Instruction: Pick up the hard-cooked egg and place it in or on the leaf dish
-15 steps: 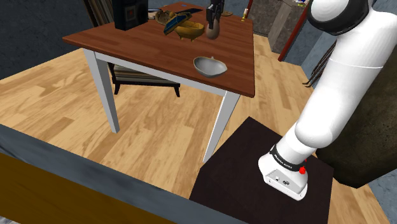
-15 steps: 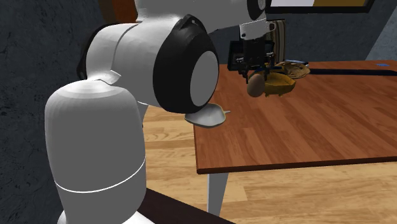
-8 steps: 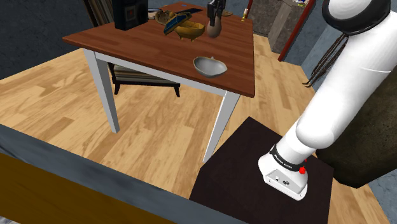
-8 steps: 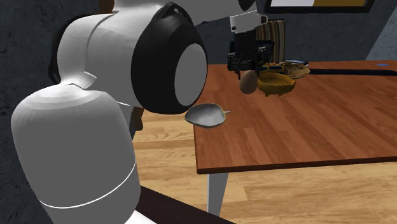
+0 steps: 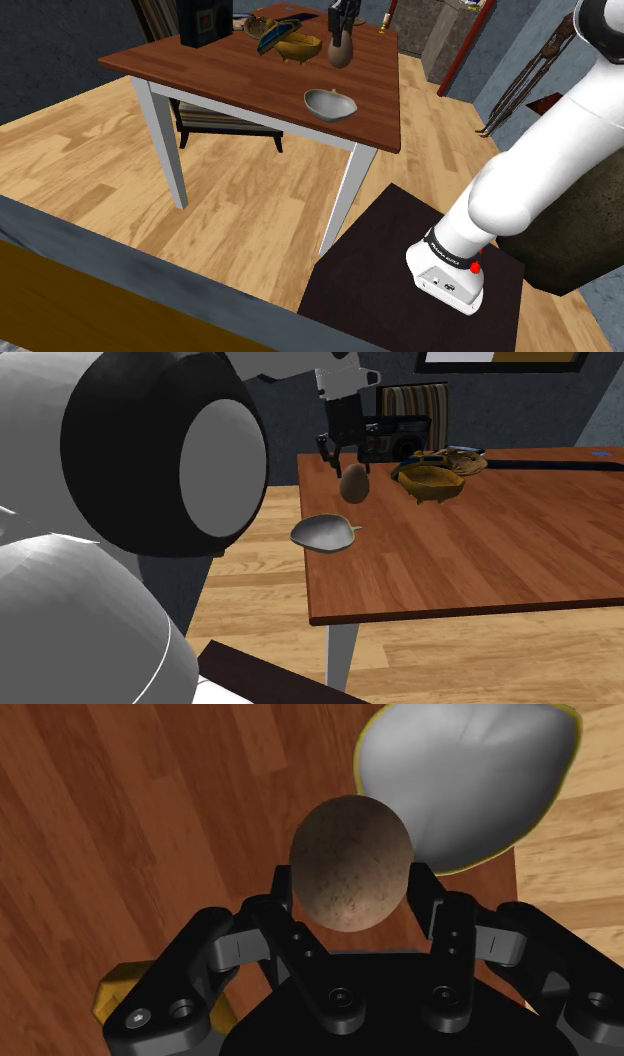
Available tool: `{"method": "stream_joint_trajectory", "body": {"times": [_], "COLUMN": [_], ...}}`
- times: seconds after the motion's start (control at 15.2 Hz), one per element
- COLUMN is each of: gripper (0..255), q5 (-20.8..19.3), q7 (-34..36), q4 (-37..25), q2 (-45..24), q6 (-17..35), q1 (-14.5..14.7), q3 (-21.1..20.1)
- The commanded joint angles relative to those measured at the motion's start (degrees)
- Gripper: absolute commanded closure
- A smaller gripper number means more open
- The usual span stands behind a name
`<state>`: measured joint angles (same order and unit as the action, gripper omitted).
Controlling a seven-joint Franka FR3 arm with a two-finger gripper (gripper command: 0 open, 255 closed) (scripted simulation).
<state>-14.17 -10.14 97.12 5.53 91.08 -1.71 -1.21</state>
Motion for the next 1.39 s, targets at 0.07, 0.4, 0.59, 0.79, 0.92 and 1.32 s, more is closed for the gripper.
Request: {"method": "stream_joint_trajectory", "body": {"times": [0.07,0.4,0.59,0.79,0.92,1.32], "gripper": [255,255,255,255,255,255], "q5": [0.4,0.9,0.9,0.9,0.8,0.6], "q7": [3.0,5.5,6.0,6.5,6.8,7.8], "q4": [4.1,9.1,11.8,14.4,16.0,20.6], "q2": [4.5,7.7,8.0,8.3,8.4,8.5], "q6": [-1.2,0.1,2.4,4.7,6.2,10.6], "q1": [1.4,2.4,2.4,2.4,2.4,2.4], "q3": [-1.8,-3.0,-3.0,-2.9,-2.9,-2.8]}}
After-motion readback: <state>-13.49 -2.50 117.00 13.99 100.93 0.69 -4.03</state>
